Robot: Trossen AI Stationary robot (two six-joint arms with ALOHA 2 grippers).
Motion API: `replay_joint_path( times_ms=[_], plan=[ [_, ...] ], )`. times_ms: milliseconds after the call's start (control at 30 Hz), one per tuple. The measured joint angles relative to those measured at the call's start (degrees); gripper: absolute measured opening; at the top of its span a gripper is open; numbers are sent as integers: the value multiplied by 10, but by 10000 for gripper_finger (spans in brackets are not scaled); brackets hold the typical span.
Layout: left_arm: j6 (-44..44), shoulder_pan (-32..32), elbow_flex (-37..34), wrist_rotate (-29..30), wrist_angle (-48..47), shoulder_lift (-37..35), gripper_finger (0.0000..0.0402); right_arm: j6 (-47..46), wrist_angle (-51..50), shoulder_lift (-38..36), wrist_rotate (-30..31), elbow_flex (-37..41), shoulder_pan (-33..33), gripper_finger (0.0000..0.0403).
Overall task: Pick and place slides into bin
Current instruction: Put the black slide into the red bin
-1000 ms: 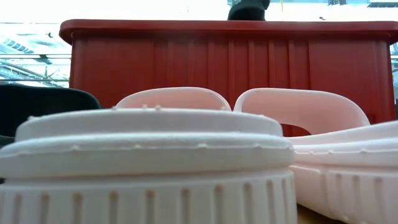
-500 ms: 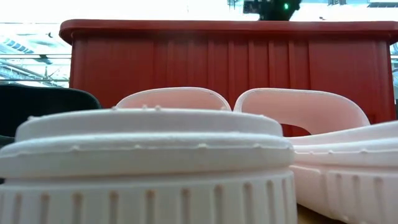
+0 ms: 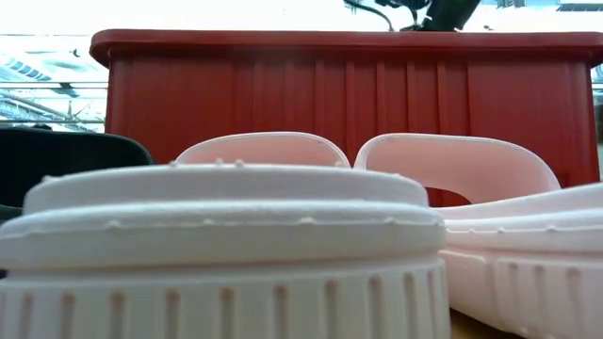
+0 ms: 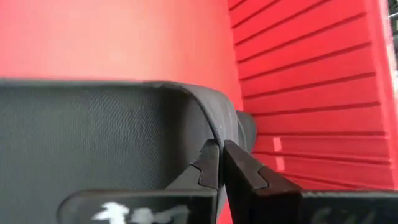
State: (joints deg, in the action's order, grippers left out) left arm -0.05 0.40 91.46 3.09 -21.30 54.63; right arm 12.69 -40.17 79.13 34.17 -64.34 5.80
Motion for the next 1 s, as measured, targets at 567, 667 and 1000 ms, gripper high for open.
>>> replay_joint_path(
  times_ms=[567,667,1000],
  plan=[
    [-1,0,0,29,1,0,202,6,60,0,-16,62,3,2],
    [-1,0,0,30,1,0,202,2,65,0,-17,74,6,3],
    [-3,0,0,30,5,0,202,-3,94,0,-51,106,17,3]
  ],
)
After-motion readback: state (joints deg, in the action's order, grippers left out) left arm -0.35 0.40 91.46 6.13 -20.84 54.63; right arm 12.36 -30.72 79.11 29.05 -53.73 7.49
